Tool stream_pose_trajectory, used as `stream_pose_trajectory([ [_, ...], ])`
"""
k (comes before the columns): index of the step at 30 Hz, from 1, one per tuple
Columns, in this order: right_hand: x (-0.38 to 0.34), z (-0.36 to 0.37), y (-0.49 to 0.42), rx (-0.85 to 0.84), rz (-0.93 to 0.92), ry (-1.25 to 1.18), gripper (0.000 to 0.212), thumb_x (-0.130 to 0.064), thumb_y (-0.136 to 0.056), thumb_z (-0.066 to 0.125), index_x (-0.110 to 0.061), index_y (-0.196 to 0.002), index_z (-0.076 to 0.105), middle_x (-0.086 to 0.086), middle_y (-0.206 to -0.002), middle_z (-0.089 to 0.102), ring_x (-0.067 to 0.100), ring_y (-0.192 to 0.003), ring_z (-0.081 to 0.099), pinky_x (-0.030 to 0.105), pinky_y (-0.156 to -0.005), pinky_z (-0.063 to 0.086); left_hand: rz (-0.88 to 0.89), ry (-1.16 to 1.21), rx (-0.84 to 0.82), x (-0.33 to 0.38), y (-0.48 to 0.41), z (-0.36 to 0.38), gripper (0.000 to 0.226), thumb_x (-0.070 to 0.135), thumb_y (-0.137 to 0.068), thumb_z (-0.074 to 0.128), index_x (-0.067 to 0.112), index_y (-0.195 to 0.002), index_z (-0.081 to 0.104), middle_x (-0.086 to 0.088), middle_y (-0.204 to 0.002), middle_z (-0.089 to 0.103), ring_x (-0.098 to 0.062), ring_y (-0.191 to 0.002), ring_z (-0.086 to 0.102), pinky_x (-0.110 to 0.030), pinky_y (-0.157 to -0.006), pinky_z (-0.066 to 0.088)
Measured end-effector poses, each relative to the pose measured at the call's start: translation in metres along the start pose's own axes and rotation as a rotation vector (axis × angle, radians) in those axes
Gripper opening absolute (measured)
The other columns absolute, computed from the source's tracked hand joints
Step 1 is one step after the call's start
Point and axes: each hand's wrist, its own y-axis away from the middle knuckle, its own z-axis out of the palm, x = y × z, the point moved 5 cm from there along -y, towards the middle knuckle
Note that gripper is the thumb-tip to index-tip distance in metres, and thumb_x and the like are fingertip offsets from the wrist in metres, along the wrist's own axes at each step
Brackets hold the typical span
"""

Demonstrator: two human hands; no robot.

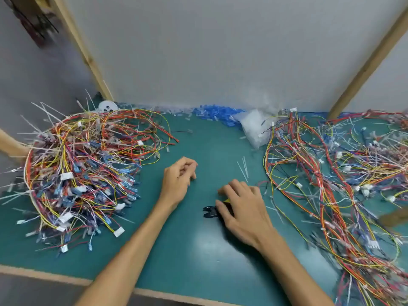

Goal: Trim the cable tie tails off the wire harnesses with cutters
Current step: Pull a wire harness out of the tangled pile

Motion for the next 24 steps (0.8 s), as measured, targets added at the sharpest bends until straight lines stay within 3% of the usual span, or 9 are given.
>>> stream_pose_trajectory([
  [2,0.004,0.001,0.008,-0.043,-0.054,0.031,0.037,-0.058,-0.096,0.048,-0.029,-0.115,0.058,-0.008,-0.116,0.053,0.018,-0.113,0.053,0.041,-0.1,0.039,-0.002,0.032,0.023,-0.002,0.002,-0.002,0.012,0.012,-0.099,0.064,0.007,-0.091,0.07,-0.004,-0.065,0.064,-0.007,-0.051,0.048,-0.018,-0.053,0.041],
  [5,0.033,0.005,0.019,-0.273,-0.091,0.061,0.071,-0.077,-0.083,0.053,-0.035,-0.14,0.046,-0.009,-0.143,0.036,0.013,-0.136,0.033,0.035,-0.116,0.025,0.012,-0.015,-0.029,-0.006,0.002,0.006,0.011,0.007,-0.099,0.065,0.006,-0.09,0.07,-0.007,-0.066,0.065,-0.005,-0.052,0.051,-0.021,-0.057,0.042],
  [7,0.047,0.006,0.025,-0.326,-0.1,0.043,0.083,-0.08,-0.079,0.058,-0.037,-0.148,0.038,-0.013,-0.147,0.028,0.009,-0.138,0.027,0.03,-0.119,0.023,0.022,-0.044,-0.078,-0.005,0.006,0.011,0.011,0.007,-0.099,0.065,0.007,-0.089,0.07,-0.006,-0.066,0.066,-0.006,-0.055,0.054,-0.023,-0.061,0.043],
  [9,0.049,0.004,0.027,-0.281,-0.119,-0.001,0.075,-0.076,-0.082,0.06,-0.037,-0.144,0.045,-0.017,-0.139,0.033,0.007,-0.13,0.034,0.032,-0.118,0.028,0.02,-0.039,-0.1,-0.005,0.007,0.009,0.012,0.007,-0.099,0.065,0.007,-0.089,0.071,-0.004,-0.064,0.067,-0.006,-0.056,0.055,-0.022,-0.062,0.044],
  [13,0.03,-0.002,0.021,-0.103,-0.119,0.003,0.046,-0.059,-0.087,0.07,-0.028,-0.12,0.064,-0.013,-0.115,0.049,0.012,-0.106,0.051,0.039,-0.098,0.048,-0.028,-0.039,-0.091,-0.001,0.006,0.001,0.012,0.007,-0.096,0.063,0.008,-0.088,0.072,-0.003,-0.064,0.068,-0.008,-0.055,0.054,-0.027,-0.065,0.045],
  [18,0.01,0.006,-0.005,0.123,0.009,-0.114,0.029,-0.035,-0.097,0.07,-0.011,-0.112,0.068,0.0,-0.105,0.054,0.023,-0.09,0.06,0.041,-0.084,0.051,-0.1,0.005,-0.062,0.0,-0.004,-0.006,0.014,0.013,-0.094,0.065,0.006,-0.086,0.073,-0.003,-0.065,0.069,-0.008,-0.052,0.053,-0.029,-0.063,0.041],
  [21,0.015,0.018,-0.019,0.226,0.113,-0.257,0.031,-0.047,-0.104,0.054,-0.02,-0.095,0.065,-0.003,-0.085,0.058,0.017,-0.076,0.056,0.038,-0.073,0.047,-0.165,0.119,-0.001,-0.011,-0.015,-0.015,0.016,0.016,-0.093,0.062,0.007,-0.086,0.073,-0.002,-0.062,0.061,-0.008,-0.047,0.044,-0.029,-0.054,0.033],
  [24,0.036,0.024,-0.021,0.329,0.221,-0.508,0.056,-0.066,-0.102,0.041,-0.019,-0.079,0.06,0.001,-0.065,0.058,0.017,-0.06,0.052,0.03,-0.058,0.041,-0.15,0.25,0.017,-0.02,-0.011,-0.013,0.015,0.024,-0.083,0.063,0.015,-0.074,0.069,0.002,-0.057,0.046,-0.008,-0.049,0.036,-0.022,-0.048,0.026],
])
